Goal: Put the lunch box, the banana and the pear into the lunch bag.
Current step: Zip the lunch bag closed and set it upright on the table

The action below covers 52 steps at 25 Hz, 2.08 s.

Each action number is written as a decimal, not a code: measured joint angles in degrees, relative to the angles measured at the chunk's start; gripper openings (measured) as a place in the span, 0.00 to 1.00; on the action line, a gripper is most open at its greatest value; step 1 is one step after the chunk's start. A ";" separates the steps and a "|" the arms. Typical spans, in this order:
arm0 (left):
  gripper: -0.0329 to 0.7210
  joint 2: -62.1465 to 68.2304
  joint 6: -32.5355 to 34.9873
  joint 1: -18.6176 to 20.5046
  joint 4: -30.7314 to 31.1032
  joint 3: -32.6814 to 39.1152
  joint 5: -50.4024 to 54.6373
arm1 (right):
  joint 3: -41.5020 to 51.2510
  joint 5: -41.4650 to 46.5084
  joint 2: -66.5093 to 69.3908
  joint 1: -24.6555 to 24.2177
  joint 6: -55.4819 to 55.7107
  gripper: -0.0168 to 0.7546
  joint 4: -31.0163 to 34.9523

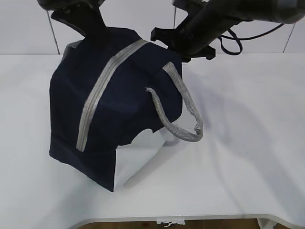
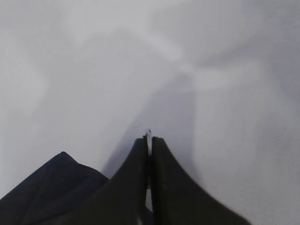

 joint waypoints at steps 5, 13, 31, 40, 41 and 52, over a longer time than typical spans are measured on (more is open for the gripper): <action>0.04 0.08 0.00 0.00 -0.48 0.00 -1.12 | -1.35 0.57 0.12 -0.23 0.00 0.02 -0.33; 0.04 6.03 0.34 0.00 -2.44 0.00 -3.47 | -1.72 0.83 0.80 -1.15 -0.70 0.13 -3.08; 0.43 10.97 0.21 0.00 1.92 -1.19 -4.55 | -8.09 14.26 -4.14 -1.27 -5.31 0.56 -14.91; 0.46 9.74 -1.04 0.00 6.73 -8.75 0.96 | -14.77 32.06 -5.41 -1.27 -6.12 0.56 -18.13; 0.46 9.04 -1.36 0.00 6.81 -8.75 1.11 | -15.03 32.27 -5.51 -1.37 -6.24 0.56 -18.38; 0.46 -1.06 -6.71 0.00 13.69 -2.41 1.41 | -6.45 32.98 -18.40 -1.37 -6.93 0.56 -17.82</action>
